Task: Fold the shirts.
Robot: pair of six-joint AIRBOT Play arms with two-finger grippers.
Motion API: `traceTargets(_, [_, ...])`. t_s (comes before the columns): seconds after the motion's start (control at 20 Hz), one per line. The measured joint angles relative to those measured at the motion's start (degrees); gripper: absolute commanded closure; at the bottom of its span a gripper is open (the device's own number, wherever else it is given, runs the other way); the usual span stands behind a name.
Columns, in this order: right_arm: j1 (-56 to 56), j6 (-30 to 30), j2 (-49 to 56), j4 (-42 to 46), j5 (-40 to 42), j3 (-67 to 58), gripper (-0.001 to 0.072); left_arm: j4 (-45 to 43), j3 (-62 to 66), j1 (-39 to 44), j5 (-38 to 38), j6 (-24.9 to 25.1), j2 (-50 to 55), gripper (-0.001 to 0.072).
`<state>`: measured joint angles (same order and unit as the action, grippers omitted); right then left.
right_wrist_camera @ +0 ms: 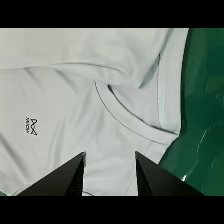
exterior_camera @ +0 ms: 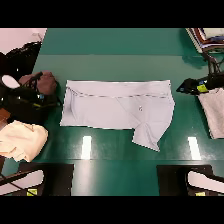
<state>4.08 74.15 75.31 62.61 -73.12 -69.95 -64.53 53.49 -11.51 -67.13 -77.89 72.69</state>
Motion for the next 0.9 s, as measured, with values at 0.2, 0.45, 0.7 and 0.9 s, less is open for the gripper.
traceTargets(0.2, [0.7,-0.2,-3.9,-0.1,0.7,4.6,0.0346,1.3,-8.3,-0.5,0.0,0.0,-2.6,0.0105])
traceTargets(0.45, [0.9,-0.3,-5.4,-0.1,0.3,6.5,0.0346,5.6,-12.5,2.0,2.2,0.7,-3.5,0.011])
traceTargets(0.7, [1.5,-0.3,-5.9,0.9,-3.3,7.3,0.0346,5.5,-13.3,5.4,4.4,1.3,-3.6,0.068])
traceTargets(0.9, [3.1,-0.2,-7.6,1.6,-5.7,14.3,0.0229,6.1,-10.3,6.0,2.6,1.3,-3.8,0.068])
